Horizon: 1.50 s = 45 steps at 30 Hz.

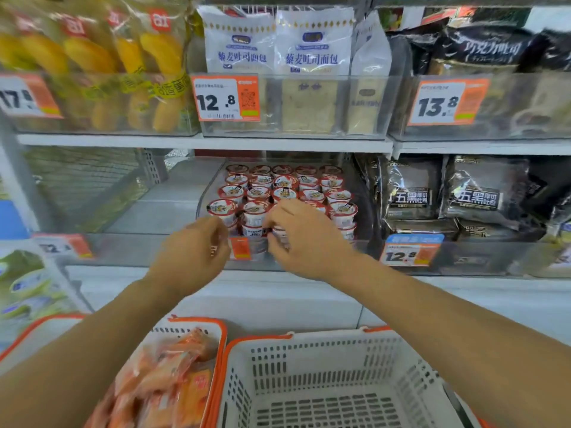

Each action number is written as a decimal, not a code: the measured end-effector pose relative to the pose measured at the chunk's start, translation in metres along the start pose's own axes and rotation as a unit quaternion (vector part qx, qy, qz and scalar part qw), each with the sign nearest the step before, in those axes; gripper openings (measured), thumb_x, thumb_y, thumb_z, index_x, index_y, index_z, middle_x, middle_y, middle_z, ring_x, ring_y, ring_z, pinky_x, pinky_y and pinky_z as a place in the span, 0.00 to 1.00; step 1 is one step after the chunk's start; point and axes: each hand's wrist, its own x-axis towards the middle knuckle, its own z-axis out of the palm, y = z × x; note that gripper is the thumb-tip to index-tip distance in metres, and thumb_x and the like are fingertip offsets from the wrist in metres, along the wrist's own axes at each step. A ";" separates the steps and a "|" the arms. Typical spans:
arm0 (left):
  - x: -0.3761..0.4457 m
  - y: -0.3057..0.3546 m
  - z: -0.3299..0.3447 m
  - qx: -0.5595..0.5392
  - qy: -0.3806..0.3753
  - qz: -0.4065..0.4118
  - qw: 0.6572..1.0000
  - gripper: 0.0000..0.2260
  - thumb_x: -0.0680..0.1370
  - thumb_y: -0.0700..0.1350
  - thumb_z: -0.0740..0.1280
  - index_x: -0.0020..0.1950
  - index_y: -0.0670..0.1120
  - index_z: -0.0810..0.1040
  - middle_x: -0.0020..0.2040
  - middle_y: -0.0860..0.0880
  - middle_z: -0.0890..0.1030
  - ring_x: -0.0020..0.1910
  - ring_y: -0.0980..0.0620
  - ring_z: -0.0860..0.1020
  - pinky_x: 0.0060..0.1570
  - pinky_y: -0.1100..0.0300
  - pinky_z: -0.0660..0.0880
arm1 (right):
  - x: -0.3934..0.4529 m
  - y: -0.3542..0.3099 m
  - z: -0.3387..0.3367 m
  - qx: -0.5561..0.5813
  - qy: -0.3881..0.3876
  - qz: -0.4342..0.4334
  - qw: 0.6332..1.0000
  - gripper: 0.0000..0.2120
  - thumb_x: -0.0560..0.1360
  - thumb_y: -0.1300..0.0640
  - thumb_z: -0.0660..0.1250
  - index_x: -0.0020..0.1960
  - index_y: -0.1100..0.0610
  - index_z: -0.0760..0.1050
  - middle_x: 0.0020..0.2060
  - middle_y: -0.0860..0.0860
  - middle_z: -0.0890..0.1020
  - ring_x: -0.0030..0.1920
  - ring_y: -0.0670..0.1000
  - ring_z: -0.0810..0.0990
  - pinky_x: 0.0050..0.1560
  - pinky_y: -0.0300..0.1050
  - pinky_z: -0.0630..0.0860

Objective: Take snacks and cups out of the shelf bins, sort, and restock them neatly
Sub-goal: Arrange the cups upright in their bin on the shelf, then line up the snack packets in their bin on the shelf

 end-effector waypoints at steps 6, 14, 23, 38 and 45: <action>-0.114 -0.071 0.039 0.072 -0.295 -0.162 0.939 0.18 0.78 0.54 0.66 0.66 0.50 0.74 0.63 0.48 0.76 0.62 0.47 0.76 0.62 0.53 0.72 | -0.057 -0.069 0.101 0.129 -0.260 0.072 0.954 0.08 0.77 0.56 0.65 0.52 0.57 0.81 0.50 0.55 0.81 0.52 0.57 0.78 0.53 0.56 0.77; -0.253 -0.097 0.094 0.025 -0.394 -0.291 0.871 0.39 0.76 0.62 0.68 0.80 0.60 0.51 0.82 0.50 0.48 0.80 0.44 0.50 0.75 0.42 0.59 | -0.149 -0.106 0.214 0.144 -0.327 0.084 0.930 0.15 0.77 0.48 0.62 0.58 0.54 0.77 0.58 0.52 0.74 0.61 0.52 0.69 0.60 0.57 0.74; -0.264 -0.082 0.131 -0.002 -0.390 -0.352 0.851 0.35 0.75 0.63 0.67 0.78 0.56 0.58 0.81 0.40 0.48 0.79 0.35 0.44 0.74 0.37 0.55 | -0.156 -0.112 0.229 0.081 -0.357 0.018 0.930 0.24 0.77 0.36 0.56 0.66 0.48 0.72 0.71 0.49 0.69 0.77 0.53 0.57 0.72 0.63 0.61; -0.199 -0.068 0.114 0.001 -0.311 -0.321 0.895 0.15 0.75 0.59 0.71 0.50 0.50 0.75 0.46 0.52 0.79 0.44 0.54 0.77 0.47 0.56 0.79 | -0.170 -0.080 0.212 0.040 -0.265 0.063 0.961 0.13 0.73 0.46 0.63 0.51 0.54 0.76 0.50 0.51 0.79 0.56 0.56 0.75 0.60 0.57 0.71; -0.166 -0.076 0.135 0.061 -0.321 -0.222 0.919 0.31 0.72 0.57 0.75 0.72 0.53 0.68 0.69 0.52 0.72 0.66 0.50 0.73 0.64 0.53 0.72 | -0.113 -0.080 0.233 -0.057 -0.477 0.038 0.876 0.57 0.63 0.27 0.72 0.79 0.58 0.56 0.74 0.61 0.66 0.74 0.62 0.64 0.75 0.56 0.58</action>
